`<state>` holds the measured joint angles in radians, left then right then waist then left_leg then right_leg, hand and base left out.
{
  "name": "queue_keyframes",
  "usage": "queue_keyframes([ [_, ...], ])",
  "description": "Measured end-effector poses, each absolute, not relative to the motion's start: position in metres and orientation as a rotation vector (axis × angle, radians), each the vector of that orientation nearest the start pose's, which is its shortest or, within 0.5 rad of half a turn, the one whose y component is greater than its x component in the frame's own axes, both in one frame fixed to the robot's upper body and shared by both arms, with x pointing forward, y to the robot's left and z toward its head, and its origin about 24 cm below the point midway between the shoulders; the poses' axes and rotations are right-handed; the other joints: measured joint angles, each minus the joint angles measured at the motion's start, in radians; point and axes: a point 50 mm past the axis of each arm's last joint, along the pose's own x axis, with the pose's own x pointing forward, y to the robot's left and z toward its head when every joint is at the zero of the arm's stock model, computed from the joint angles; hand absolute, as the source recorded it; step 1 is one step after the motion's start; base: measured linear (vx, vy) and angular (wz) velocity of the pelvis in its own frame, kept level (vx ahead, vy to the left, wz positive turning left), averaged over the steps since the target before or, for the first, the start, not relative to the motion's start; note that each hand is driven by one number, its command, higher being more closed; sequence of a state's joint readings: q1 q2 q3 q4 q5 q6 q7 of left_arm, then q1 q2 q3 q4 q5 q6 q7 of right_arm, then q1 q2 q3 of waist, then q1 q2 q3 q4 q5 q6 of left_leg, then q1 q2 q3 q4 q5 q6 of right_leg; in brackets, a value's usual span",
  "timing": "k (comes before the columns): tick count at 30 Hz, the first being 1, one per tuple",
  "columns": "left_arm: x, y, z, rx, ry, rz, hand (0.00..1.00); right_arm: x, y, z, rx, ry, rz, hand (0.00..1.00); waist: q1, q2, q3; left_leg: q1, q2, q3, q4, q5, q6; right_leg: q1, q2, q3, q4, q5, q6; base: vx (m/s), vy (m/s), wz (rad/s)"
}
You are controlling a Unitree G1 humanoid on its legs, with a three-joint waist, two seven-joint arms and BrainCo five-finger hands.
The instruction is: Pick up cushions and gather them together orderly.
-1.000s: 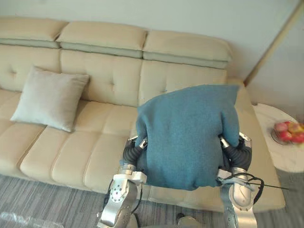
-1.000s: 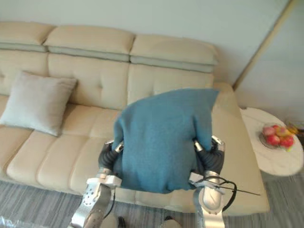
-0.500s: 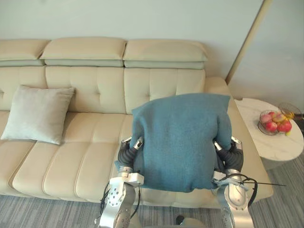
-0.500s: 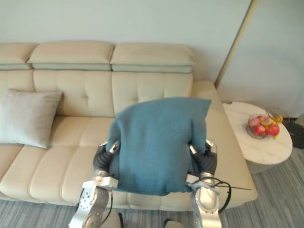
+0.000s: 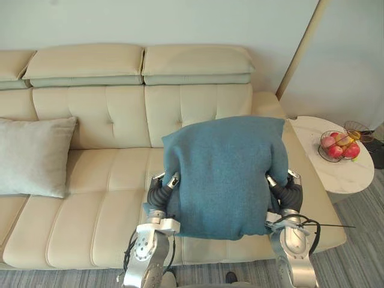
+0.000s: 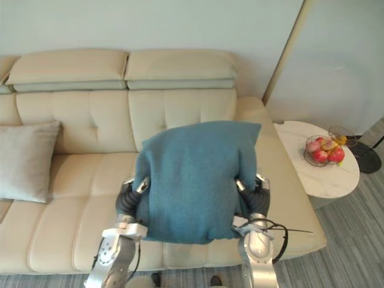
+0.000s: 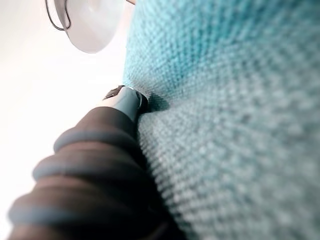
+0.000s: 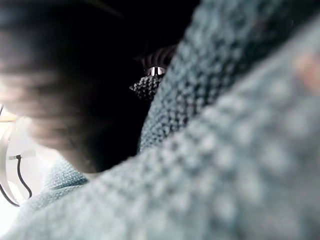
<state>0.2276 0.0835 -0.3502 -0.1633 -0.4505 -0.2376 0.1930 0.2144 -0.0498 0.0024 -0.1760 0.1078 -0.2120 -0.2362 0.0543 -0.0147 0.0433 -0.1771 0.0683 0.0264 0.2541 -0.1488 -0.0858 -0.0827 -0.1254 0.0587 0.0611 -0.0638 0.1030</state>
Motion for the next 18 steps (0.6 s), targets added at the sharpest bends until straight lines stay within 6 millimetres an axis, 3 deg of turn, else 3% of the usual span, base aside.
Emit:
queue_keyframes([
  [5,0.212,0.107,0.054,-0.443,-0.100,-0.029,1.00,0.220,-0.180,0.069,0.034,-0.238,-0.285,1.00,0.005,-0.001,-0.002,-0.110,0.006,-0.025,-0.010,0.038,-0.006,-0.100,0.009,-0.028,0.012,0.018,-0.008,-0.02,-0.048,0.12],
  [9,0.233,0.102,0.080,-0.415,-0.212,-0.017,1.00,0.243,-0.175,0.092,0.007,-0.335,-0.303,1.00,0.013,-0.002,0.003,-0.190,0.011,-0.038,-0.010,0.064,-0.009,-0.204,0.017,-0.036,0.073,0.017,-0.011,-0.09,-0.044,0.06],
  [14,0.278,0.093,0.147,-0.398,-0.476,0.003,1.00,0.287,-0.169,0.151,-0.039,-0.556,-0.364,1.00,0.028,0.000,0.037,-0.309,0.010,-0.042,-0.009,0.103,-0.016,-0.356,0.017,-0.040,0.146,0.012,-0.021,-0.16,-0.030,0.02],
  [18,0.322,0.091,0.214,-0.306,-0.663,0.027,1.00,0.325,-0.164,0.222,-0.041,-0.737,-0.408,1.00,0.030,0.003,0.102,-0.372,0.014,-0.054,-0.058,0.167,-0.023,-0.440,0.022,-0.043,0.138,0.061,-0.018,-0.11,-0.021,0.00],
])
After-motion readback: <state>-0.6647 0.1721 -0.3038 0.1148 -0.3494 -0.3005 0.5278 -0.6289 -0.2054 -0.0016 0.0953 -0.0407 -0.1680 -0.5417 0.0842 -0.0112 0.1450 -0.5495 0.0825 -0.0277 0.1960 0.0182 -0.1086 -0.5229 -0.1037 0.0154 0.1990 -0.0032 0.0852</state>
